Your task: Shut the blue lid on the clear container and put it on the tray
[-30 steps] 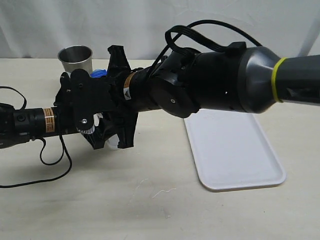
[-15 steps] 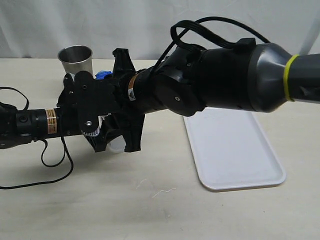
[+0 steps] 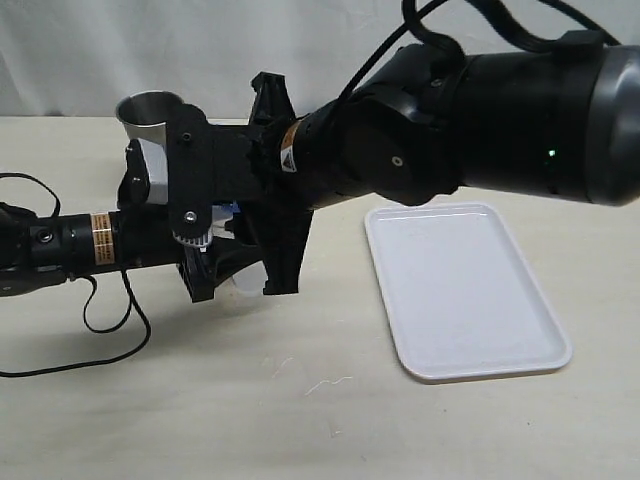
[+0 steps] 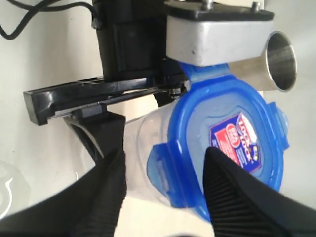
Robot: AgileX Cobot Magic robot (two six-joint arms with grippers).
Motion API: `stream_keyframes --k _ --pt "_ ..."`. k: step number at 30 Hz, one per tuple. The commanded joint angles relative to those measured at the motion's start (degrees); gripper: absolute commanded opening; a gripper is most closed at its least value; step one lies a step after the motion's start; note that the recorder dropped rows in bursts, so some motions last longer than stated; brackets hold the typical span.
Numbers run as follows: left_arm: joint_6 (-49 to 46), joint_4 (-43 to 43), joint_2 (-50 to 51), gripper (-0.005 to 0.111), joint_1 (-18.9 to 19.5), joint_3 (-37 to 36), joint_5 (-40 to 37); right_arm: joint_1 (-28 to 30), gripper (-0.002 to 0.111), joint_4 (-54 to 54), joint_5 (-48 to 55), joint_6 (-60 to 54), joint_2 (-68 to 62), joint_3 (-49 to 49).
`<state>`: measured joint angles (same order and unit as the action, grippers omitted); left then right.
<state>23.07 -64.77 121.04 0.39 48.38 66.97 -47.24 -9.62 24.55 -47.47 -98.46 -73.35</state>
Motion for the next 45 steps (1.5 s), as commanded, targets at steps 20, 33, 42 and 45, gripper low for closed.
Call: stream_keyframes --k 20,33,42,45 --pt "-0.1 0.1 -0.9 0.000 -0.4 0.4 3.0 0.5 0.034 -7.8 -0.6 3.7 -2.4 0.4" --pt "-0.7 0.2 -0.9 0.000 -0.4 0.4 3.0 0.5 0.039 -7.7 -0.2 9.4 -2.7 0.4" --pt "-0.9 0.4 -0.9 0.000 -0.4 0.4 3.0 0.6 0.061 -7.2 -0.7 20.3 0.6 -1.0" --pt "-2.1 0.7 -0.9 0.000 -0.4 0.4 3.0 0.6 0.061 -7.2 -0.3 26.5 2.0 -3.1"
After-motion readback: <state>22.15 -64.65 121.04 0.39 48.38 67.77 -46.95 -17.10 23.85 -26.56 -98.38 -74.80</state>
